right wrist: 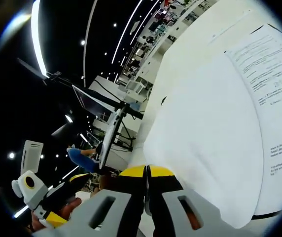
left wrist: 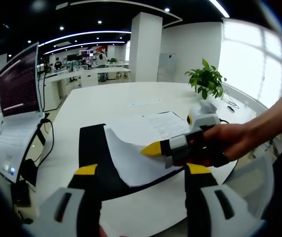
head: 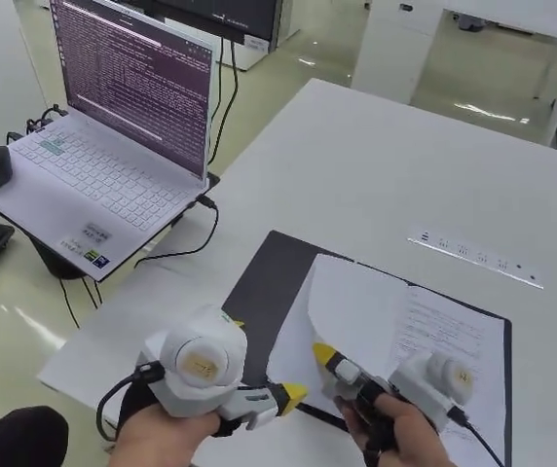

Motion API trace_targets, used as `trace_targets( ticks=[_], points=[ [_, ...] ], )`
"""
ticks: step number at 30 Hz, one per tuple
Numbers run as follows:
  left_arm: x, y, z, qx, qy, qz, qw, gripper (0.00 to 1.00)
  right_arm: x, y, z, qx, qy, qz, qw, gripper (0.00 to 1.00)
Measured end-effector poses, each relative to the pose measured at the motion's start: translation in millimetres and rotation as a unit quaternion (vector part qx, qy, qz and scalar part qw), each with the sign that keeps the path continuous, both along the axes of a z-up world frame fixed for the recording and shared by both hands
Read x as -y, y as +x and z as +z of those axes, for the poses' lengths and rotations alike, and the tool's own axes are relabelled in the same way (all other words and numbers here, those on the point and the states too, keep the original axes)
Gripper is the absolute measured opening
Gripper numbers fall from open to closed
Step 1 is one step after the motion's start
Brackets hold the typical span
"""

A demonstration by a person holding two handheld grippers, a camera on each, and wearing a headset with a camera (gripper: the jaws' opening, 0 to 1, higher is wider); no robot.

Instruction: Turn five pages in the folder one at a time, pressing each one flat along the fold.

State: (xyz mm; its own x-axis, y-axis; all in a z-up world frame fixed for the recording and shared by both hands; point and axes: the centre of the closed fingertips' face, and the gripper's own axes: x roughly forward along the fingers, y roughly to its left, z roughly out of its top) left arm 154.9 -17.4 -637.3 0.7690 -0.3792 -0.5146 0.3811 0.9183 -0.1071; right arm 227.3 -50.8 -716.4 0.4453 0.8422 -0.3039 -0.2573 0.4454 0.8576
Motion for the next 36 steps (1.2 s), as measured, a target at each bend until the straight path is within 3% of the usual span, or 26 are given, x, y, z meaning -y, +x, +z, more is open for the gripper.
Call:
trace_targets(
  ticks=[21,30,33,36],
  points=[
    [-2.7,5.2,-7.8,-0.007,-0.019,0.004,0.9998,0.69,-20.9,4.8,-33.1,-0.055,0.012,-0.008,0.9984,0.00],
    [-4.5,6.8,-10.2,-0.010,-0.023,0.008,0.9997,0.69,-27.4,-11.6,-54.4,-0.078,-0.008,0.008,0.9969,0.02],
    [-4.8,7.8,-9.2,-0.010,-0.024,0.010,0.9996,0.68,-30.3,-16.7,-57.8,-0.070,-0.022,0.017,0.9971,0.06],
    [-4.7,7.5,-9.0,-0.010,-0.029,0.012,0.9994,0.68,-33.8,-23.1,-62.0,-0.078,-0.027,0.034,0.9961,0.10]
  ],
)
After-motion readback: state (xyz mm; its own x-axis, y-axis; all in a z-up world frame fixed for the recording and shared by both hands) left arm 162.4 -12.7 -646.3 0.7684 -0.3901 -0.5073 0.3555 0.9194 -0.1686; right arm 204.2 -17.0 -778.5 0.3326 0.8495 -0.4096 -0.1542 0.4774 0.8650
